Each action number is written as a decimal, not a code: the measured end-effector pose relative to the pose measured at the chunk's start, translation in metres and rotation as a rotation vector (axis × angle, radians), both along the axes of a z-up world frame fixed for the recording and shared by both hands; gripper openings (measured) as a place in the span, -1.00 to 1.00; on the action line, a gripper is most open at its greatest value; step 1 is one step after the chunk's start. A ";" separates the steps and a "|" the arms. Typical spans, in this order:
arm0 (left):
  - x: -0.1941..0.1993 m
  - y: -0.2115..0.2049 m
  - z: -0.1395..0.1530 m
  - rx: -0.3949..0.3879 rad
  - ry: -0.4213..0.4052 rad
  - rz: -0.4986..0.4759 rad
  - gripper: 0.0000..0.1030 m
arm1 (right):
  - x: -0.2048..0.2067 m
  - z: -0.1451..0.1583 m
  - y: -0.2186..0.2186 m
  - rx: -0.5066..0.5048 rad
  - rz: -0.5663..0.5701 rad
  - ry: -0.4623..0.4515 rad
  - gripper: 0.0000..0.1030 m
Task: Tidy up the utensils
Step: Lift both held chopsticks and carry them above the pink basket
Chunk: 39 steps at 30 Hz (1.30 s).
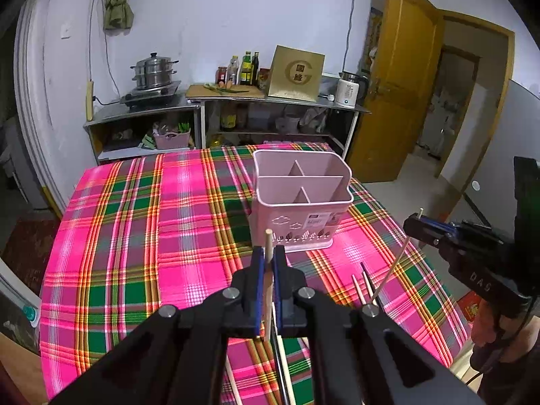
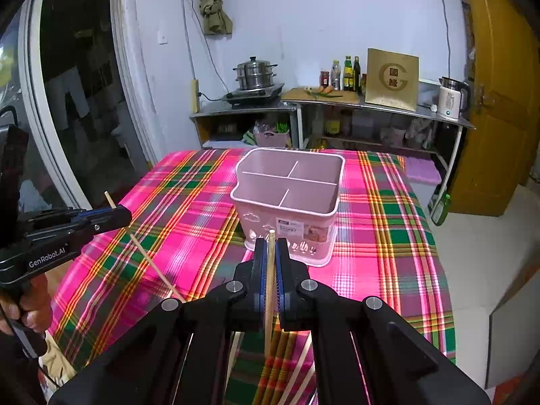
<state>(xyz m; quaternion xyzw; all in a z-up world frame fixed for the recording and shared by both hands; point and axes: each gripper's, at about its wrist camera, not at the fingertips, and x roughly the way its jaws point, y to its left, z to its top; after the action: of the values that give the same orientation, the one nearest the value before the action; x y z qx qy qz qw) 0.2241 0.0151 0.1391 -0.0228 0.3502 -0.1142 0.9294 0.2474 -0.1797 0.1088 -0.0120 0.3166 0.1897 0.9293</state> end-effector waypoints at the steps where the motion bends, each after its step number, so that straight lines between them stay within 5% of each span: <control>1: 0.002 -0.001 0.001 -0.001 -0.001 -0.004 -0.89 | 0.001 0.000 -0.001 0.002 -0.005 -0.003 -0.91; 25: 0.085 -0.013 0.080 -0.045 -0.125 -0.019 -0.89 | 0.061 0.091 -0.006 0.139 -0.034 -0.209 -0.91; 39: 0.130 -0.014 0.069 -0.062 -0.144 -0.035 -0.89 | 0.111 0.077 0.016 0.172 -0.032 -0.218 -0.92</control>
<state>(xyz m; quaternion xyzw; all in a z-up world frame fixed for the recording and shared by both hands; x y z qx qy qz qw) 0.3537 0.0008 0.2085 -0.0370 0.2789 -0.1425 0.9490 0.3580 -0.1637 0.1859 0.0523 0.1963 0.1991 0.9587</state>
